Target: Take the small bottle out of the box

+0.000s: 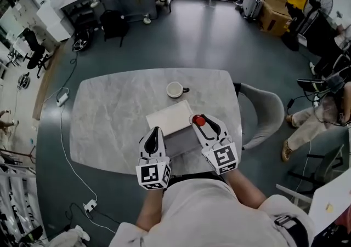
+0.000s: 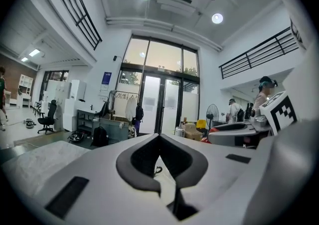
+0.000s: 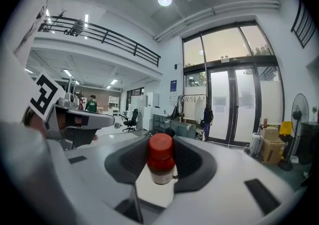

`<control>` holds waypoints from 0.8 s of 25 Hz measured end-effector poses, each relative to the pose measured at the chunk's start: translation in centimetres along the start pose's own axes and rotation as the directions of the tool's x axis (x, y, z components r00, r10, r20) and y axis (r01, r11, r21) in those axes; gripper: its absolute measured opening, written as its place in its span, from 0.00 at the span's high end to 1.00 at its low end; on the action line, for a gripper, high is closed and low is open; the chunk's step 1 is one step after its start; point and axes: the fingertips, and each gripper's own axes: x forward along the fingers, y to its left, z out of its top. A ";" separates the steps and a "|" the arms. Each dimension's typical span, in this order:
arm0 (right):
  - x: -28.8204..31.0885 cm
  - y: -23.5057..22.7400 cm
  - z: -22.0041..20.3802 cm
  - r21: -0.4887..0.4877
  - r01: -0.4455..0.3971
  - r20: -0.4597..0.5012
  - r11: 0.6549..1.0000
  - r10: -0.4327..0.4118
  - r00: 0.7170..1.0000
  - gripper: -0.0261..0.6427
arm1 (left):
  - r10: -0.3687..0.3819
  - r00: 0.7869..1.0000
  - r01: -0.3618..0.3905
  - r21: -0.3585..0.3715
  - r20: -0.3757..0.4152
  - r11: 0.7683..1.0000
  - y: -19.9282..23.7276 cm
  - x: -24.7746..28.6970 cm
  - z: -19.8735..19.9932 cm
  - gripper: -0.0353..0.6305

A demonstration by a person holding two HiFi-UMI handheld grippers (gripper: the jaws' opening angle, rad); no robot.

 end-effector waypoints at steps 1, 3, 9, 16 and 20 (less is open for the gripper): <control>-0.2 0.0 0.4 0.002 0.002 0.009 1.000 -0.002 1.000 0.73 | 0.006 1.000 -0.006 0.006 0.011 1.000 0.0 -0.2 0.4 0.91; -0.7 -0.2 1.0 0.000 0.008 0.027 1.000 -0.008 1.000 0.73 | 0.019 0.999 -0.019 0.019 0.033 1.000 0.0 -0.7 1.1 0.91; -1.3 -0.2 2.0 -0.007 0.012 0.065 1.000 -0.011 0.998 0.73 | 0.037 0.998 -0.038 0.017 0.053 0.999 0.5 -1.7 1.9 0.91; -1.7 -0.3 2.2 -0.023 0.012 0.082 1.000 -0.010 0.997 0.73 | 0.035 0.998 -0.036 0.026 0.058 0.999 0.0 -2.1 2.2 0.91; -1.9 -0.2 2.1 -0.022 0.004 0.075 1.000 -0.002 0.997 0.73 | 0.033 0.998 -0.034 0.022 0.059 0.999 -0.4 -2.1 2.0 0.91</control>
